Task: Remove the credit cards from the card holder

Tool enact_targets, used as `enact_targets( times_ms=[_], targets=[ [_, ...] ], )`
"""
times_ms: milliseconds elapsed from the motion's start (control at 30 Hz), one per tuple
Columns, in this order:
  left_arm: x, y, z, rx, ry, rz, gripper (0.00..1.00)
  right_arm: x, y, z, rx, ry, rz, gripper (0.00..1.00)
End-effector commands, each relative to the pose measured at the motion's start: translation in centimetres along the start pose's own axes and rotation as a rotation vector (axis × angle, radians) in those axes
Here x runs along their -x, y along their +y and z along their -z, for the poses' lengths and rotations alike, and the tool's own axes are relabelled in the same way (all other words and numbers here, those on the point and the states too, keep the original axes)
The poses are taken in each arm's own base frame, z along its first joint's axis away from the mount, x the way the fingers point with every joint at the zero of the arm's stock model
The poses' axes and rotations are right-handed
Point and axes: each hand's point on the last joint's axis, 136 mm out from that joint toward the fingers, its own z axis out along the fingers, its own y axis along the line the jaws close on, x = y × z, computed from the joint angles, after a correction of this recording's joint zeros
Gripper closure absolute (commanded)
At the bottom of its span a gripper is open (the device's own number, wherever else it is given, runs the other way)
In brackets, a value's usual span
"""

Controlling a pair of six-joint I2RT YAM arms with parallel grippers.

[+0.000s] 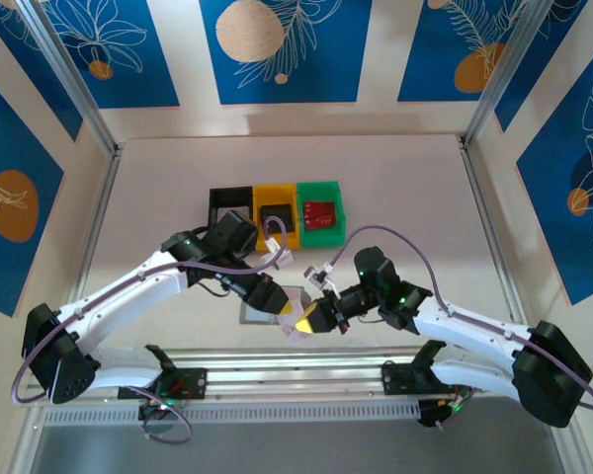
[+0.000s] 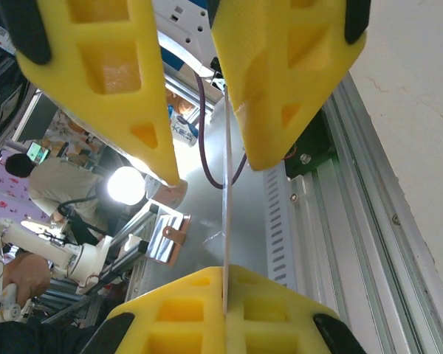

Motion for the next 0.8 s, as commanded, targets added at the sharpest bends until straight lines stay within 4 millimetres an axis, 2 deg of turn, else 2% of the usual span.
enact_targets(
  times_ms=[0,233,300,400,467,567,767],
  targets=[
    [-0.7,-0.6,-0.4,-0.040,0.032,-0.024,0.76,0.3,0.8,-0.2,0.027,0.020,0.025,1.00],
    [-0.6,-0.7,-0.2,-0.023,0.024,-0.044,1.00,0.6,0.1,-0.1,-0.026,0.008,0.012,1.00],
    [-0.4,-0.2,0.0,0.019,0.006,-0.052,1.00,1.1,-0.9,0.4,-0.089,-0.030,0.001,0.88],
    [0.1,0.4,0.5,0.074,-0.050,-0.066,1.00,2.2,-2.7,2.5,-0.201,-0.154,-0.028,0.58],
    [1.1,1.0,1.2,0.123,-0.131,-0.057,1.00,2.7,-3.5,4.0,-0.256,-0.244,-0.041,0.46],
    [2.8,1.5,2.5,0.134,-0.282,-0.015,1.00,2.8,-4.0,5.3,-0.293,-0.331,-0.046,0.41],
    [5.5,1.7,4.1,0.054,-0.585,0.056,1.00,2.4,-3.3,5.8,-0.247,-0.448,-0.021,0.40]
  ],
)
